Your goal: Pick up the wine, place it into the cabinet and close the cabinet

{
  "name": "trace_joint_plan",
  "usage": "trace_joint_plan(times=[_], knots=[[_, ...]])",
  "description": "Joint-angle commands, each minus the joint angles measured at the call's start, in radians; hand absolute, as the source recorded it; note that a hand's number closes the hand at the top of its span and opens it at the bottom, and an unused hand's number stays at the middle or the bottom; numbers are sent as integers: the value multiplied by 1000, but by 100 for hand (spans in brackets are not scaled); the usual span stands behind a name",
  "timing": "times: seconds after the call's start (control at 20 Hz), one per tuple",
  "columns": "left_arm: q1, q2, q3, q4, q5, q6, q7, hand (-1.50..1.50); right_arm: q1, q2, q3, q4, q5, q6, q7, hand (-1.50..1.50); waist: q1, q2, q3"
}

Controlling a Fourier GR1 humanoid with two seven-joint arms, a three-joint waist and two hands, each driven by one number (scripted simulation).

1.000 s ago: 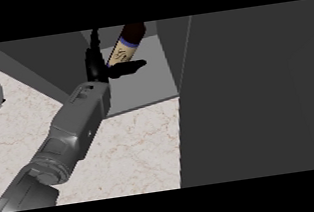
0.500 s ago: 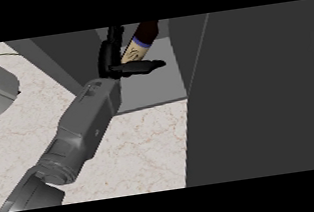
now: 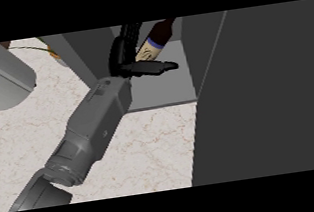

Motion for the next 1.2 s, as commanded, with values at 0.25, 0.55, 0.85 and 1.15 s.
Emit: trace_joint_plan(times=[0.25,0.55,0.85,1.15], knots=[[92,-13,-65,-315,-57,103,123,-150,-20,-56,-54,-54,-43,-21,65,-150,49,-23,4],[214,-14,-176,-664,-71,219,290,-150,36,-45,-44,-66,-38,-11,36,-150,54,-25,4],[393,-14,-343,-990,-74,445,371,-150,-65,-31,53,-36,61,-77,68,-150,44,-20,3],[587,-13,-448,-1218,-115,571,349,-150,-60,-30,68,-52,81,-97,67,-150,41,-16,3]])
